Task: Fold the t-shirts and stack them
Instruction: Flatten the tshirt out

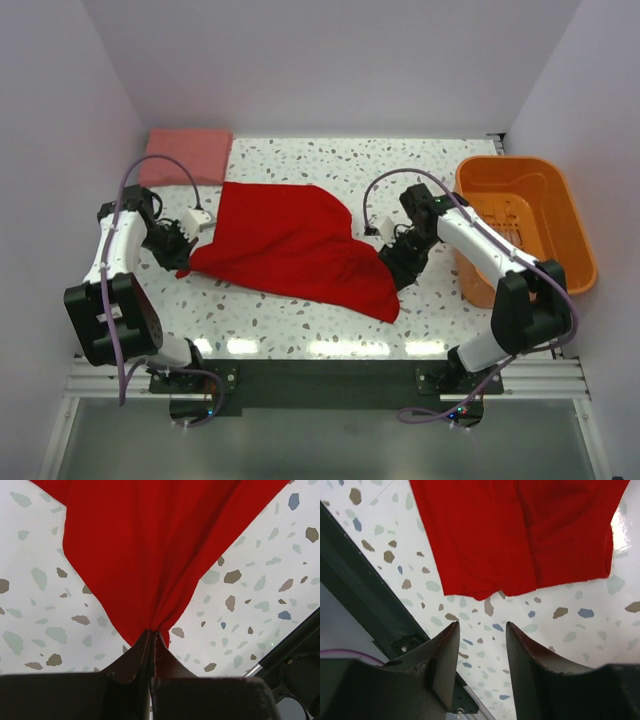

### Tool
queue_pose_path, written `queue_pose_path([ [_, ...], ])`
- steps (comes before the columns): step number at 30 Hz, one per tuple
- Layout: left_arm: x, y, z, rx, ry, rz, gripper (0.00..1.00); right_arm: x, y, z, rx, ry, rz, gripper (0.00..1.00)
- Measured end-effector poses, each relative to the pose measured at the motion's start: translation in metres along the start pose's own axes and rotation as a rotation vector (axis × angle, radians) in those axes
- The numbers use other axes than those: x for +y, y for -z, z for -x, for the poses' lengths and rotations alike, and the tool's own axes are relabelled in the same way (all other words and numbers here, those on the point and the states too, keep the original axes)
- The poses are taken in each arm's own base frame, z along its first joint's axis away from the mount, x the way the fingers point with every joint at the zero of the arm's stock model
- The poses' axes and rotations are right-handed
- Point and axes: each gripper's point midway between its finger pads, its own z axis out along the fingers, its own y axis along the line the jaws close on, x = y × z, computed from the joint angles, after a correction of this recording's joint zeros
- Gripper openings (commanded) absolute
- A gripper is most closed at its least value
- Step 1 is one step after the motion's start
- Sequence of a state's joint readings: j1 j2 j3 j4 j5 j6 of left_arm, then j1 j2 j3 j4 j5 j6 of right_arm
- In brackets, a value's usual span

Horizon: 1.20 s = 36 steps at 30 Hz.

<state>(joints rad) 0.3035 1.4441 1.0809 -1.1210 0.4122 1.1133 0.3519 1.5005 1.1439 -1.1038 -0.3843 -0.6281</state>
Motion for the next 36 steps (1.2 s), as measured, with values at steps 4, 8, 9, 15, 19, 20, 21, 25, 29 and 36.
queue_pose_path([
  [4,0.002,-0.002,0.002,0.001,0.009,-0.006,0.0,-0.01,-0.023,0.004,0.025,-0.121,0.015,0.35],
  [8,0.001,-0.003,0.003,0.001,0.011,-0.009,0.0,-0.017,-0.031,0.004,0.039,-0.199,0.002,0.35],
  [9,0.001,-0.003,0.004,0.001,0.008,-0.01,0.0,-0.02,-0.032,0.002,0.047,-0.223,-0.005,0.35],
  [15,0.001,-0.004,0.005,0.001,0.006,-0.011,0.0,-0.031,-0.042,-0.006,0.084,-0.358,0.004,0.38],
  [19,0.001,-0.004,0.005,0.001,0.006,-0.01,0.0,-0.034,-0.049,-0.007,0.108,-0.414,0.016,0.45],
  [20,0.001,-0.004,0.005,0.001,0.006,-0.011,0.0,-0.034,-0.051,-0.007,0.114,-0.424,0.019,0.46],
  [21,0.001,-0.004,0.005,0.001,0.006,-0.011,0.0,-0.035,-0.052,-0.007,0.116,-0.431,0.02,0.46],
  [25,0.0,-0.004,0.005,0.001,0.01,-0.012,0.0,-0.036,-0.057,-0.008,0.133,-0.454,0.03,0.42],
  [29,0.0,-0.004,0.005,0.002,0.014,-0.013,0.0,-0.037,-0.06,-0.006,0.139,-0.468,0.038,0.32],
  [36,0.0,-0.004,0.005,0.001,0.015,-0.013,0.0,-0.037,-0.049,0.003,0.114,-0.455,0.033,0.16],
])
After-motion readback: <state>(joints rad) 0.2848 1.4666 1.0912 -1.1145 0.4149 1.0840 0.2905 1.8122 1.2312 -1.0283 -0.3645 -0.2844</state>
